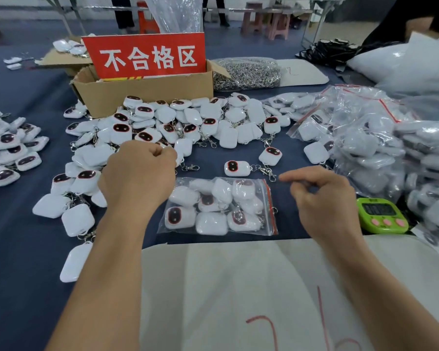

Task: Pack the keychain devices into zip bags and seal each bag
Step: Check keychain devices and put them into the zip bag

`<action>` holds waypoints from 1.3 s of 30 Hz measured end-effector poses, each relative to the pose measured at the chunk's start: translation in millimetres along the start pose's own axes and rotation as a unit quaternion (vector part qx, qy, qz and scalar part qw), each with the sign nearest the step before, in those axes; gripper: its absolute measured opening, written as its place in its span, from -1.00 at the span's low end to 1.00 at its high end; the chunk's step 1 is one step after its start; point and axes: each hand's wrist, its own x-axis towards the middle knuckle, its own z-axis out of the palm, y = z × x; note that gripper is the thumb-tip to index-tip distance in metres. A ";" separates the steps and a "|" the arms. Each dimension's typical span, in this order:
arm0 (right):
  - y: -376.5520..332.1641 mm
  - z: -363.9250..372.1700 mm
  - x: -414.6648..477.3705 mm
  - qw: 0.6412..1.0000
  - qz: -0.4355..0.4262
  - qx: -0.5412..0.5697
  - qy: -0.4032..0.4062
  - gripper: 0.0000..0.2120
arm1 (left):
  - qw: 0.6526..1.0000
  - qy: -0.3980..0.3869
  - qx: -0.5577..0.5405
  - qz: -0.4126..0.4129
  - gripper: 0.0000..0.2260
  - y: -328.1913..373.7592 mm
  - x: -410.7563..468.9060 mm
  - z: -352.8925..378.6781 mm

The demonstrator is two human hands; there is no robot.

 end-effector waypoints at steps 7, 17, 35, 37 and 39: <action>-38.3 36.1 56.6 0.968 -0.076 -0.143 -0.193 -0.66 | 0.950 -0.270 -0.125 0.092 -0.81 -1.5 -7.0 16.2; -32.4 38.7 62.5 0.973 -0.083 -0.161 -0.140 -0.87 | 0.934 -0.317 -0.143 0.083 -0.62 -17.8 -4.2 28.0; -7.8 -17.3 4.1 0.844 0.298 0.436 -0.096 -0.82 | 0.948 -0.285 -0.107 0.091 -0.74 -23.2 0.0 30.1; -8.5 -14.8 4.8 0.868 0.291 0.392 -0.090 -0.84 | 0.953 -0.257 -0.135 0.082 -0.76 -19.9 -1.8 30.7; -9.0 -12.5 3.5 0.901 0.256 0.340 -0.089 -0.84 | 0.957 -0.203 -0.195 0.072 -0.79 -10.5 -5.2 28.6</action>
